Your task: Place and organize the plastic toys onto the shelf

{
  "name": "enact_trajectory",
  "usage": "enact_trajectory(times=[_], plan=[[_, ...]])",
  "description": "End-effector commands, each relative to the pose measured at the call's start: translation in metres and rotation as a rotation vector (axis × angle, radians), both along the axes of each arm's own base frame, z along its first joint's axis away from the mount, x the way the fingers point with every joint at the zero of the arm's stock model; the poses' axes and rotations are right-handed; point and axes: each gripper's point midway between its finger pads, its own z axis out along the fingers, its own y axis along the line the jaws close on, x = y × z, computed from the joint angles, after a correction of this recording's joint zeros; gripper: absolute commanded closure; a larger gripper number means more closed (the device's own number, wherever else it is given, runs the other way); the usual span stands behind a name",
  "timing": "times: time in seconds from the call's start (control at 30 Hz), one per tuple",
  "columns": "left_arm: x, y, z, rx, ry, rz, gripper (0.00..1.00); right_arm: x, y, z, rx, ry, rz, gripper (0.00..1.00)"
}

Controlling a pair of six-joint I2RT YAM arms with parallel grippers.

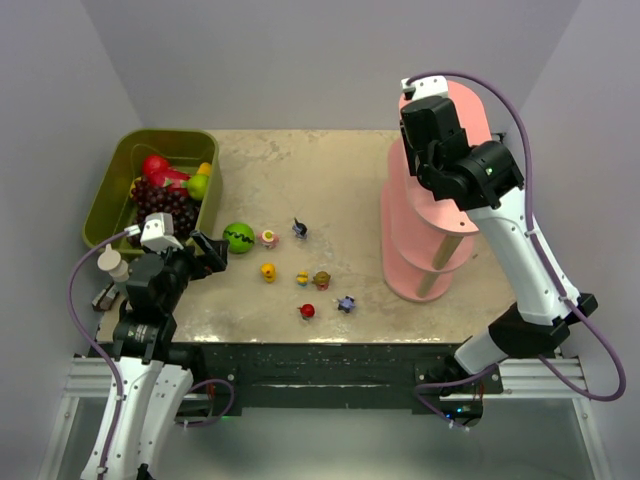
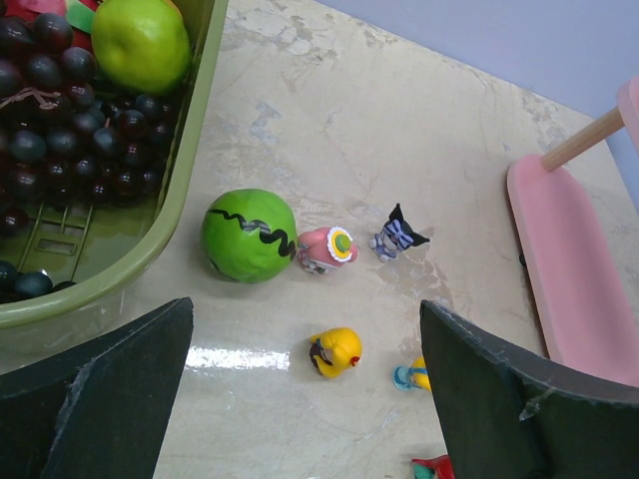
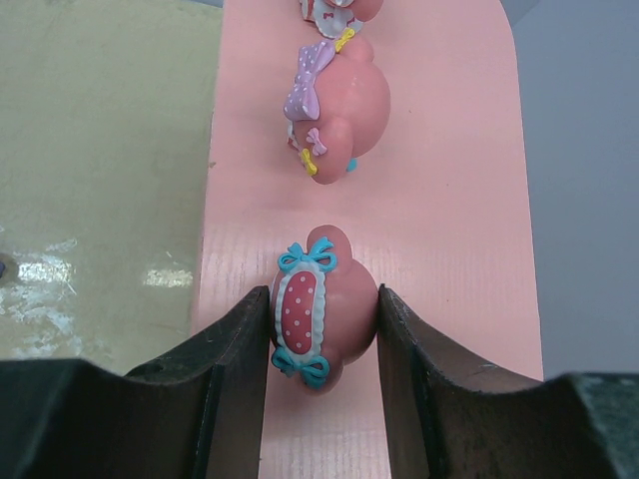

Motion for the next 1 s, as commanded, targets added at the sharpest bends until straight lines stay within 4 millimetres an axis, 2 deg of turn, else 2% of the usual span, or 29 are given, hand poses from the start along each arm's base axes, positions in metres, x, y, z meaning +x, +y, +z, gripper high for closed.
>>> enact_trajectory(times=[0.0, 0.17, 0.43, 0.53, 0.77, 0.97], plan=[[0.003, -0.002, 0.009, -0.006, -0.035, -0.004, 0.00, 0.000, -0.006, 0.002, -0.028, -0.004, -0.014, 0.58], [0.003, -0.002, 0.008, -0.005, -0.034, -0.004, 0.01, -0.001, -0.014, 0.001, -0.068, -0.005, -0.047, 0.52], [0.003, -0.002, 0.008, -0.007, -0.033, -0.005, 0.01, 0.001, -0.008, 0.000, -0.060, 0.000, -0.012, 0.46], [0.003, -0.002, 0.008, -0.007, -0.033, -0.004, 0.00, 0.002, -0.008, 0.001, -0.060, -0.005, -0.010, 0.40], [0.003, -0.002, 0.008, -0.007, -0.033, -0.004, 0.00, 0.002, -0.009, 0.012, -0.039, -0.045, -0.009, 0.24], [0.003, -0.001, 0.008, -0.006, -0.034, 0.001, 0.01, -0.002, -0.006, 0.034, 0.021, -0.105, 0.024, 0.18]])
